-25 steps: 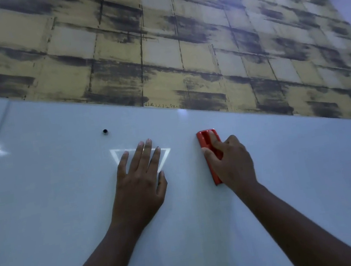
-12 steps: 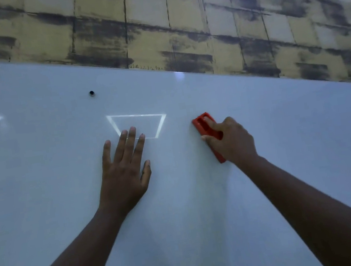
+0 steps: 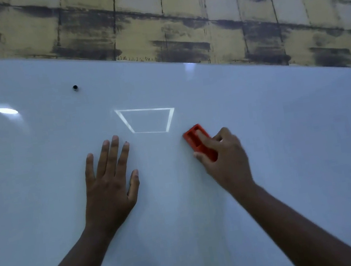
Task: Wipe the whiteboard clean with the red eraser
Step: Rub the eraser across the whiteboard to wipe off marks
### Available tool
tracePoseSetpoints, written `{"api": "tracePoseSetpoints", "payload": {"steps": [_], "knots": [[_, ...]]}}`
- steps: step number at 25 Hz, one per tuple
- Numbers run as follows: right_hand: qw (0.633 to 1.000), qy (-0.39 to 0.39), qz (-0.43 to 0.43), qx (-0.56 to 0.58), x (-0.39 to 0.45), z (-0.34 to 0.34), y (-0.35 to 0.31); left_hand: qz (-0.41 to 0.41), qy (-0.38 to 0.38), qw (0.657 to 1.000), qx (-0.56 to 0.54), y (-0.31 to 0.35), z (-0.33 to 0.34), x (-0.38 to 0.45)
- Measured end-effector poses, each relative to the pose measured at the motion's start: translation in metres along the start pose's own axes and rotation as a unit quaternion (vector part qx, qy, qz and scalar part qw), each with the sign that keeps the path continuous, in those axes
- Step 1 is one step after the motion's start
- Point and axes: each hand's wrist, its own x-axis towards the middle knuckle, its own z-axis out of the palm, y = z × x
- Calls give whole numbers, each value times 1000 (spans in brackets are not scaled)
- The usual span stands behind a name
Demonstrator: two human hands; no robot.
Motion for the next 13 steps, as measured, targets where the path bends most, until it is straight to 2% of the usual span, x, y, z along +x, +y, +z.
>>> {"api": "tracePoseSetpoints", "payload": {"steps": [5, 7, 9, 13], "knots": [[983, -26, -175, -55, -70, 30, -41, -16, -18, 1000, -9, 5, -4, -13], [975, -33, -211, -64, -74, 25, -37, -14, -29, 999, -8, 5, -8, -21], [982, -25, -176, -63, -64, 14, -18, -14, -35, 999, -3, 5, -12, -37], [999, 40, 25, -13, -37, -14, 41, -22, -42, 999, 5, 9, -17, -73]]}}
